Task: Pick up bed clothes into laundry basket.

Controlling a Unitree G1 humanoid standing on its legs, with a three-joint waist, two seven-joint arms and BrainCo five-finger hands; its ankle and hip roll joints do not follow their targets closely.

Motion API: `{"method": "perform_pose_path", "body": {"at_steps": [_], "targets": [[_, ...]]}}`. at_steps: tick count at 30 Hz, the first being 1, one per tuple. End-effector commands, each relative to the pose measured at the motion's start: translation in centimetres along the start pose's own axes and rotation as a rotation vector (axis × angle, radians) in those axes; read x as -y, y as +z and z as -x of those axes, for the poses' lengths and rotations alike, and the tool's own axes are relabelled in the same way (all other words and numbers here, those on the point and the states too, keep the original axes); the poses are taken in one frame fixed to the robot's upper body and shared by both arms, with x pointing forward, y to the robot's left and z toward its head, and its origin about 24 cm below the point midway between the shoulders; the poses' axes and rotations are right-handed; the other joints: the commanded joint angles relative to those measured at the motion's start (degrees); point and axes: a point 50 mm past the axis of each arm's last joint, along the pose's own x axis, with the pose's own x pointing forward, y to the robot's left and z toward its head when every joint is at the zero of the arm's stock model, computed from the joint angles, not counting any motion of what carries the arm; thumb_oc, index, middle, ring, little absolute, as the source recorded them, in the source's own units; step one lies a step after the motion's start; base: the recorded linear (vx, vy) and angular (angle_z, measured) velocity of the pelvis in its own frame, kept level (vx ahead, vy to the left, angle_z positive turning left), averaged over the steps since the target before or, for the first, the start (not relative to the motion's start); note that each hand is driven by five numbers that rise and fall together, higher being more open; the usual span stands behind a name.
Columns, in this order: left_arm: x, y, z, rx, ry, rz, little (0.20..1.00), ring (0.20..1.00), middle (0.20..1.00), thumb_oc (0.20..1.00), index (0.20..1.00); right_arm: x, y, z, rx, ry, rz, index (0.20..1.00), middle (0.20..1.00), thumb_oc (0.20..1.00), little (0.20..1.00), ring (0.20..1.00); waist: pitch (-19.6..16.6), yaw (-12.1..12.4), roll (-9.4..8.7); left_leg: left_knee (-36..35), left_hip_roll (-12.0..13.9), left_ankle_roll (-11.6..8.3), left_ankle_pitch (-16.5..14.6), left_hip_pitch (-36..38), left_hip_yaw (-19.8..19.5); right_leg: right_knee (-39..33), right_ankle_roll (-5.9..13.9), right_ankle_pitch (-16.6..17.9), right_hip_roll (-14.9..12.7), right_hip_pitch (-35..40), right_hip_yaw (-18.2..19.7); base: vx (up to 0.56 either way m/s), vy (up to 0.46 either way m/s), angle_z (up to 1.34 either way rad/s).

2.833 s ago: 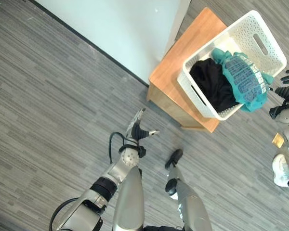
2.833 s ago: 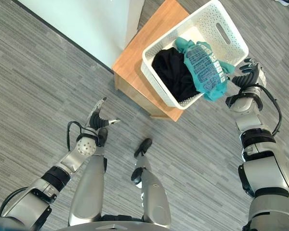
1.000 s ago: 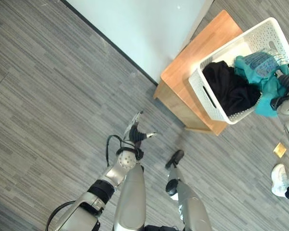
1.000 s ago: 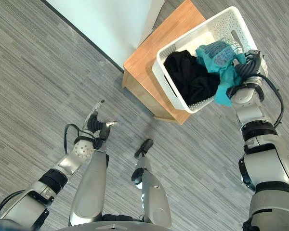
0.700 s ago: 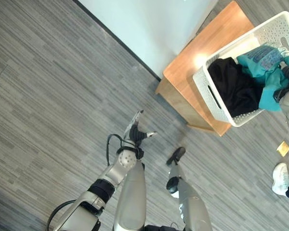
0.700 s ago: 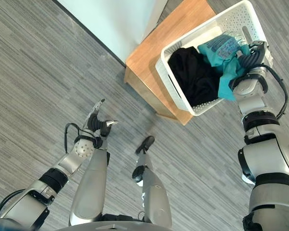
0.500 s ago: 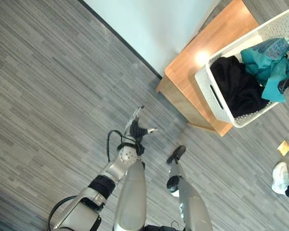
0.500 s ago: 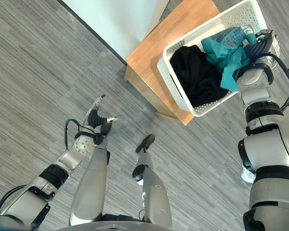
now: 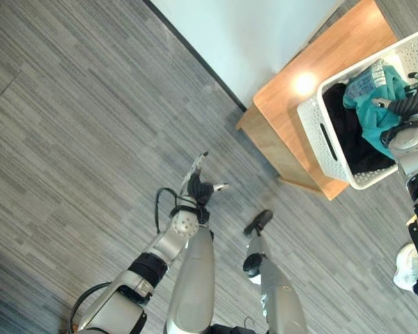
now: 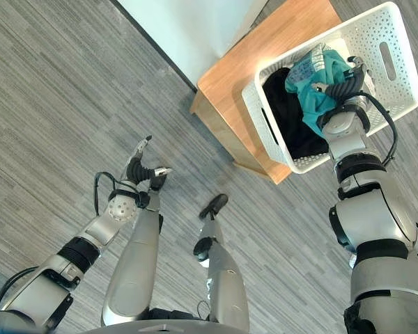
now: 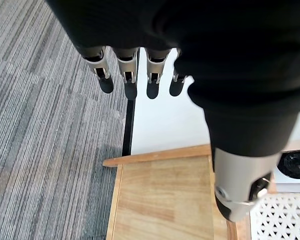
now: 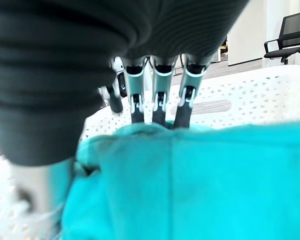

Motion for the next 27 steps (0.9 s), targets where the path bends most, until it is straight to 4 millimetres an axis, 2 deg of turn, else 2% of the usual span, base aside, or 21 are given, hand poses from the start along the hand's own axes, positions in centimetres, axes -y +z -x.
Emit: {"method": "perform_pose_path", "body": {"at_steps": [1,6,7,10,13,16,17,18,19,20,21,22,23,24,25,26,27], "targets": [[-0.6,1.1,0.4,0.078,0.010,0.045,1.000,1.000,1.000,1.000,1.000,4.3,1.3,-1.5,0.065,-0.144,-0.001,1.000,1.000,1.000,1.000,1.000,2.54,2.34,-0.89,-15.49,0.19,-2.44,2.51,8.56,0.61,0.73,9.34,-7.12,-5.05,11.16,-3.85,0.00,0.000,0.00],[-1.4,-0.2,1.0,0.033,0.022,0.024,1.000,1.000,1.000,1.000,1.000,3.3,2.3,-0.6,0.145,-0.105,-0.030,1.000,1.000,1.000,1.000,1.000,1.21,1.57,-2.55,-15.49,0.76,-2.14,2.00,10.82,1.08,0.73,9.06,-7.30,-4.97,13.08,-3.45,0.00,0.000,0.00],[-2.2,-0.7,1.2,0.015,0.047,0.018,1.000,1.000,1.000,1.000,1.000,2.1,2.9,0.6,0.211,-0.056,-0.076,1.000,1.000,1.000,1.000,1.000,0.08,0.61,-3.53,-15.49,1.12,-1.97,1.66,12.03,1.32,0.73,8.84,-7.43,-4.90,14.10,-3.18,0.04,-0.037,0.02],[-3.7,-1.6,2.2,-0.015,0.096,0.024,1.000,1.000,1.000,1.000,1.000,0.5,1.2,3.8,0.254,0.027,-0.133,1.000,1.000,1.000,1.000,1.000,-2.25,-0.71,-5.18,-15.49,1.27,-1.57,0.88,14.24,1.51,0.73,8.48,-7.84,-4.76,16.25,-3.18,0.07,-0.056,0.07],[-4.6,-2.6,3.6,-0.056,0.120,0.042,1.000,1.000,1.000,1.000,1.000,-1.0,-2.1,8.1,0.221,0.129,-0.154,1.000,1.000,1.000,1.000,1.000,-5.02,-1.09,-6.07,-15.49,1.08,-0.86,-0.18,16.74,1.13,0.73,8.29,-8.51,-4.78,18.84,-3.61,0.08,-0.040,-0.08],[-5.1,-3.5,4.8,-0.094,0.131,0.046,1.000,1.000,1.000,1.000,1.000,-1.7,-4.2,12.3,0.198,0.211,-0.207,1.000,1.000,1.000,1.000,1.000,-7.67,-1.10,-5.89,-15.49,0.34,-0.24,-1.12,19.75,0.96,0.73,7.63,-9.53,-4.49,22.66,-4.97,0.11,-0.019,0.00],[-5.0,-3.5,4.9,-0.096,0.127,0.045,1.000,1.000,1.000,1.000,1.000,-1.7,-4.3,12.4,0.194,0.212,-0.206,1.000,1.000,1.000,1.000,1.000,-7.65,-0.99,-5.87,-15.49,0.31,-0.25,-1.15,19.91,0.87,0.73,7.65,-9.58,-4.50,22.88,-5.08,0.21,0.013,0.12],[-5.2,-4.1,6.0,-0.127,0.120,0.049,1.000,1.000,1.000,1.000,1.000,-1.8,-5.7,15.3,0.173,0.280,-0.215,1.000,1.000,1.000,1.000,1.000,-9.40,-0.27,-4.25,-15.49,-0.70,0.54,-1.42,22.47,-0.52,5.32,7.03,-11.93,-5.29,25.37,-8.11,0.20,0.032,0.26],[-5.3,-4.2,6.2,-0.129,0.122,0.053,1.000,1.000,1.000,1.000,1.000,-1.7,-5.8,16.3,0.189,0.313,-0.211,1.000,1.000,1.000,1.000,1.000,-9.99,-0.10,-3.42,-15.49,-1.24,0.85,-1.61,23.73,-1.18,8.47,7.06,-11.76,-5.88,25.72,-8.76,0.26,0.062,0.57],[-5.4,-4.2,6.5,-0.127,0.127,0.060,1.000,1.000,1.000,1.000,1.000,-1.7,-5.6,17.4,0.208,0.349,-0.213,1.000,1.000,1.000,1.000,1.000,-10.29,-0.85,-2.01,-15.49,-1.63,1.23,-1.51,25.22,-2.44,14.06,7.62,-10.79,-6.68,25.05,-7.64,0.13,0.064,0.81],[-5.7,-4.1,6.7,-0.121,0.140,0.061,1.000,1.000,1.000,1.000,1.000,-2.0,-5.2,18.6,0.242,0.399,-0.217,1.000,1.000,1.000,1.000,1.000,-10.71,-1.46,-0.50,-15.49,-1.78,1.47,-1.31,26.34,-3.63,18.04,8.26,-10.93,-6.90,24.21,-5.19,0.11,0.063,0.92],[-6.0,-4.2,6.9,-0.116,0.148,0.055,1.000,1.000,1.000,1.000,1.000,-2.5,-4.9,19.3,0.254,0.433,-0.230,1.000,1.000,1.000,1.000,1.000,-11.11,-1.96,0.77,-15.49,-1.74,1.48,-0.96,26.87,-4.54,20.43,8.07,-12.27,-5.99,23.34,-1.82,0.12,0.015,0.86],[-6.2,-4.1,7.0,-0.111,0.161,0.059,1.000,1.000,1.000,1.000,1.000,-2.7,-4.9,19.9,0.260,0.454,-0.225,1.000,1.000,1.000,1.000,1.000,-11.62,-2.30,1.77,-15.49,-1.86,1.27,-0.68,27.13,-5.85,19.77,7.53,-14.79,-4.20,22.57,2.10,0.19,-0.061,1.25],[-6.3,-4.0,7.0,-0.104,0.174,0.064,1.000,1.000,1.000,1.000,1.000,-3.4,-4.6,20.8,0.267,0.485,-0.254,1.000,1.000,1.000,1.000,1.000,-12.45,-3.39,2.91,-15.49,-2.52,0.88,0.00,27.20,-8.81,16.45,5.89,-18.45,0.06,21.34,9.80,0.28,-0.081,1.13],[-6.2,-4.2,7.2,-0.109,0.182,0.074,1.000,1.000,1.000,1.000,1.000,-4.2,-5.4,22.0,0.230,0.540,-0.266,1.000,1.000,1.000,1.000,1.000,-12.86,-4.83,3.92,-15.49,-3.78,0.82,0.26,28.13,-11.43,14.47,5.31,-20.11,3.36,20.12,17.99,0.29,-0.094,1.22],[-5.9,-4.1,7.2,-0.104,0.185,0.082,1.000,1.000,1.000,1.000,1.000,-5.0,-5.8,22.7,0.210,0.581,-0.276,1.000,1.000,1.000,1.000,1.000,-13.25,-6.08,5.08,-15.49,-5.62,1.14,0.65,28.52,-15.37,11.96,4.46,-19.55,5.81,19.13,27.24,0.25,-0.066,1.63],[-5.8,-4.0,7.1,-0.095,0.187,0.084,1.000,1.000,1.000,1.000,1.000,-5.6,-5.9,23.0,0.197,0.605,-0.291,1.000,1.000,1.000,1.000,1.000,-13.61,-7.24,6.05,-15.49,-6.99,1.37,0.74,28.94,-18.34,10.49,4.39,-18.47,7.12,18.39,34.29,0.19,-0.111,2.02]]}}
